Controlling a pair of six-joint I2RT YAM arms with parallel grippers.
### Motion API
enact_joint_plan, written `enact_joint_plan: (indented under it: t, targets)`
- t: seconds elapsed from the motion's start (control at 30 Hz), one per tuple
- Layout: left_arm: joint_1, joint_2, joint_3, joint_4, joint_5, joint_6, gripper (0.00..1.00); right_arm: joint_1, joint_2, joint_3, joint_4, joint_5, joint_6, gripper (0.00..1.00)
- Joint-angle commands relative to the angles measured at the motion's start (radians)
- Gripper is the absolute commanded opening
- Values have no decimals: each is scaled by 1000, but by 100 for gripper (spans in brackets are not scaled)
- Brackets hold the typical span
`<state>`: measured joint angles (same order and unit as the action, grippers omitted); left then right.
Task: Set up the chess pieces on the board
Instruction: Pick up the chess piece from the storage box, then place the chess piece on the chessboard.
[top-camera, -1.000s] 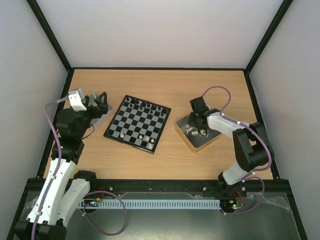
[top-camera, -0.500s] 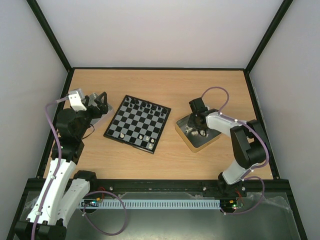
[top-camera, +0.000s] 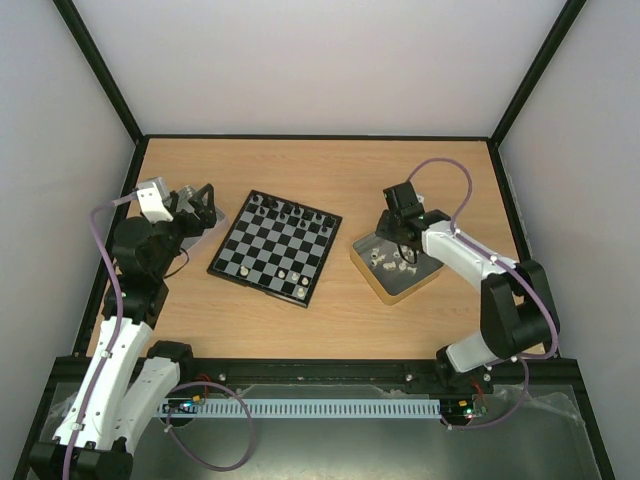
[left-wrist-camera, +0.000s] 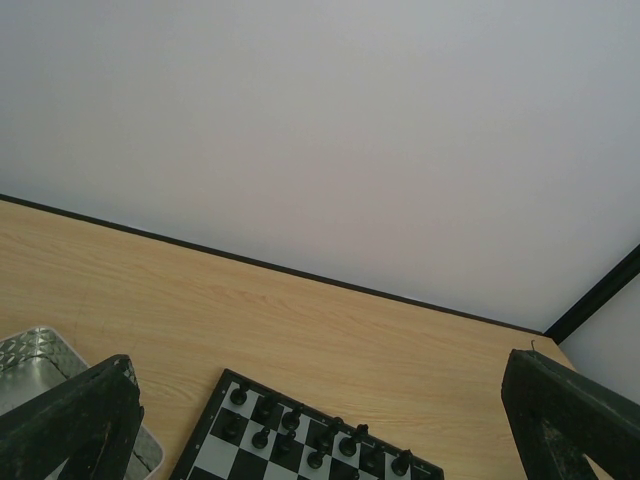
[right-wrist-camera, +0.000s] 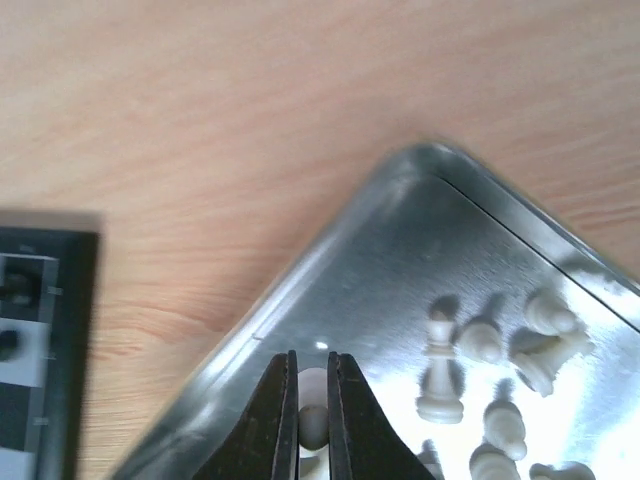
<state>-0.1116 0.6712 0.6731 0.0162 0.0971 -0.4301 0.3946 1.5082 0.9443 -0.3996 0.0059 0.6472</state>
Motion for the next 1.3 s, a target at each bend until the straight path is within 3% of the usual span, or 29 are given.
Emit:
enact_joint_plan:
  t: [0.0, 0.2, 0.63, 1.27]
  targets:
    - [7, -1, -8, 14, 3, 2, 99, 61, -35, 91, -47, -5, 22, 4]
    - [7, -2, -9, 14, 3, 2, 99, 233, 55, 201, -27, -34, 47, 5]
    - [7, -10, -8, 10, 1, 2, 99, 569, 423, 523, -90, -53, -9, 5]
    - [7, -9, -8, 10, 0, 2, 99, 646, 602, 692, -163, -53, -74, 7]
